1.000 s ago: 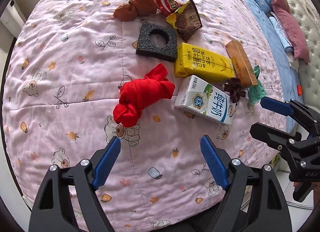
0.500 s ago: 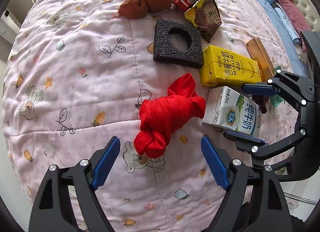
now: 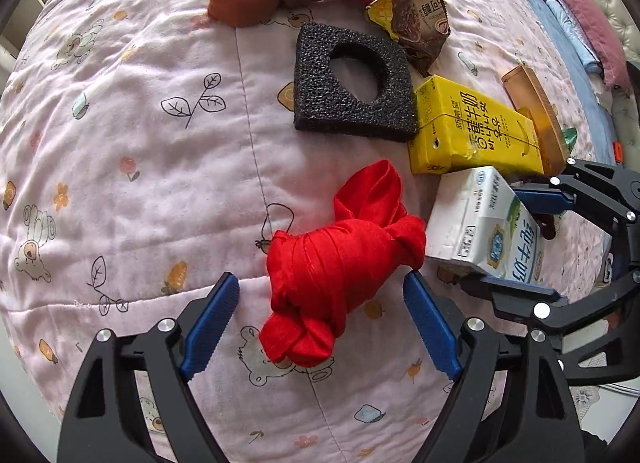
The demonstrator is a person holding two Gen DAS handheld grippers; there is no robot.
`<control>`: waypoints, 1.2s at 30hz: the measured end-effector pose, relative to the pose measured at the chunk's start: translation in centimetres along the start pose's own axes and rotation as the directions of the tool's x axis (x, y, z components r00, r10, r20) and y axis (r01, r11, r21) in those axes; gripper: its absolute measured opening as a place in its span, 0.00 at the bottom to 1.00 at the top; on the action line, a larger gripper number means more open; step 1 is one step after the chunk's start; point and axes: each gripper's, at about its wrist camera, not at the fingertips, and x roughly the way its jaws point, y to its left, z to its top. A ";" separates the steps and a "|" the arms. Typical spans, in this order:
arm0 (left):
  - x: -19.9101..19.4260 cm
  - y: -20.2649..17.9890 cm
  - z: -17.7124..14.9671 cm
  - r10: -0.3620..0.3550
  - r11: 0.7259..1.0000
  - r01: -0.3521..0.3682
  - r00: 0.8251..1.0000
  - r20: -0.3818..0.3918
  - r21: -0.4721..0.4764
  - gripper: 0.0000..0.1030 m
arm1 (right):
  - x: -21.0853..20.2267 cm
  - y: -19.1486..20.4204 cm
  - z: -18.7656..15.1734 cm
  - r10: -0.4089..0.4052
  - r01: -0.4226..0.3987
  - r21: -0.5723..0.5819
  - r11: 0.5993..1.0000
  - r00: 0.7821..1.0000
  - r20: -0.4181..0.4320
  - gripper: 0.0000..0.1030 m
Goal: Collect trash
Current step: 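Grasp the red cloth with left tool while right tool grasps white milk carton, then carry the red cloth and milk carton over the bin and release both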
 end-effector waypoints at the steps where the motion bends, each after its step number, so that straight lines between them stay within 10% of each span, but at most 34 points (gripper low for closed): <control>1: 0.2 0.1 0.2 0.000 1.000 0.000 1.000 -0.004 -0.004 0.79 | -0.4 -0.1 0.0 0.015 -0.015 0.025 1.000 1.000 0.008 0.59; 7: 0.2 0.1 0.6 -0.008 1.000 0.007 1.000 -0.019 -0.017 0.47 | -1.6 -1.7 -1.2 0.062 -0.066 0.141 0.988 0.997 0.035 0.59; 23: -6.8 -0.8 -4.7 -0.134 0.987 0.138 0.989 0.054 -0.081 0.44 | -8.3 1.1 -6.0 0.023 -0.074 0.287 0.955 0.984 0.177 0.56; 36: -9.1 -8.8 -8.9 -0.211 0.969 0.205 0.977 0.030 0.140 0.44 | -12.9 2.3 -15.9 -0.115 -0.026 0.483 0.875 0.959 0.260 0.56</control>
